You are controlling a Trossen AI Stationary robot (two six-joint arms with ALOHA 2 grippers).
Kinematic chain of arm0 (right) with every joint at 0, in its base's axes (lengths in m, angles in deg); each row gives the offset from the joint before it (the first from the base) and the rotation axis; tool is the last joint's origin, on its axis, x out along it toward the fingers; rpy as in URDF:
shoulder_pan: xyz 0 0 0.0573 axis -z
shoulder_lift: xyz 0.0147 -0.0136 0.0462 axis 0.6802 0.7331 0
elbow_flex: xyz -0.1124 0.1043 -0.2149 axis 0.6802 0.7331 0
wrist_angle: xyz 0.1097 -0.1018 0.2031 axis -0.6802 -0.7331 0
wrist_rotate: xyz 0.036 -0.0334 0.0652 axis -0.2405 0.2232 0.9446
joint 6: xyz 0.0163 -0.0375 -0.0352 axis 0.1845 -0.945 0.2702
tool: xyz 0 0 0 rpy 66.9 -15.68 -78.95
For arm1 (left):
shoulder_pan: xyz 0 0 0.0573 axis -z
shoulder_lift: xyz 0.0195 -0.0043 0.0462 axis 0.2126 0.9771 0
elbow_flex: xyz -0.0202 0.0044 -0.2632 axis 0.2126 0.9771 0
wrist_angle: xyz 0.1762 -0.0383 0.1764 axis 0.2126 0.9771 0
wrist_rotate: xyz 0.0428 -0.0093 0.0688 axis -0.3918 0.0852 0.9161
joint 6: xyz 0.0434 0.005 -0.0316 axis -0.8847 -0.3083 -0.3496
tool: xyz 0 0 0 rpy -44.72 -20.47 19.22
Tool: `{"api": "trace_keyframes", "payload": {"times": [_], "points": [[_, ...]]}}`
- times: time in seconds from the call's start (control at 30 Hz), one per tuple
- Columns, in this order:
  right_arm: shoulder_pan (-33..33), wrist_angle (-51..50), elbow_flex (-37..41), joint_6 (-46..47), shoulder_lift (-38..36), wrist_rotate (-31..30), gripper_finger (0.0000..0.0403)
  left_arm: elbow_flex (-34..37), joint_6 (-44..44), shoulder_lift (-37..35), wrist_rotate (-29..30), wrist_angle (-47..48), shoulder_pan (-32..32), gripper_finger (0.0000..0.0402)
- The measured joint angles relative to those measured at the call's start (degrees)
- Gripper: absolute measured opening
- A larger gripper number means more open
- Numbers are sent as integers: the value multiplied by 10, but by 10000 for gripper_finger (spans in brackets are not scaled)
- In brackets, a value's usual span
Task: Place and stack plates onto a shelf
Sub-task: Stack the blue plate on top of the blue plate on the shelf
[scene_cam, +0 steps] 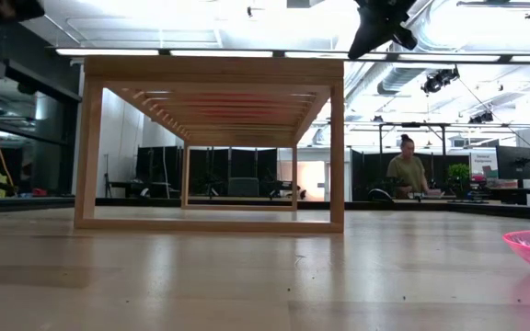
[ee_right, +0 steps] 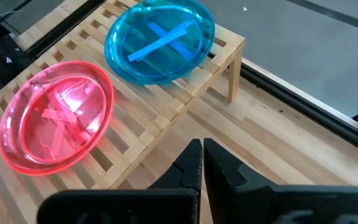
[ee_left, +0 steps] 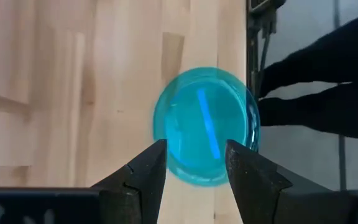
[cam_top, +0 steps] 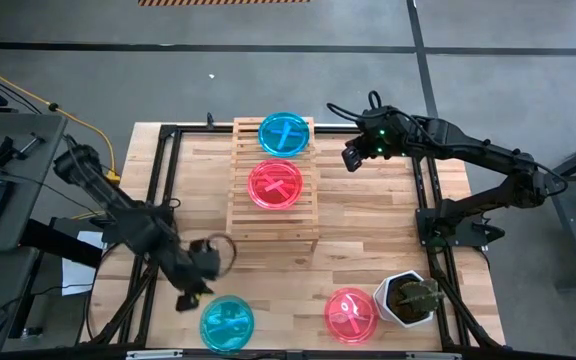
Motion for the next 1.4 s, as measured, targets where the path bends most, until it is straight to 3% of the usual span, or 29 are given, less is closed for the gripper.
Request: {"api": "trace_keyframes", "payload": {"times": [0.27,0.63,0.9,1.2,1.4], "points": [[0,-11,0,-27,0,0,0,0,6,132,9,-62,25,154],[0,-19,0,-54,3,0,0,0,-87,252,-10,-98,7,154],[0,-34,0,-56,32,-3,0,-1,-112,283,-12,-99,-7,154],[0,-43,0,-76,83,-4,0,-1,-127,298,-69,-118,-8,152],[0,-43,0,-80,87,-5,0,-1,-126,299,-52,-118,-8,98]]}}
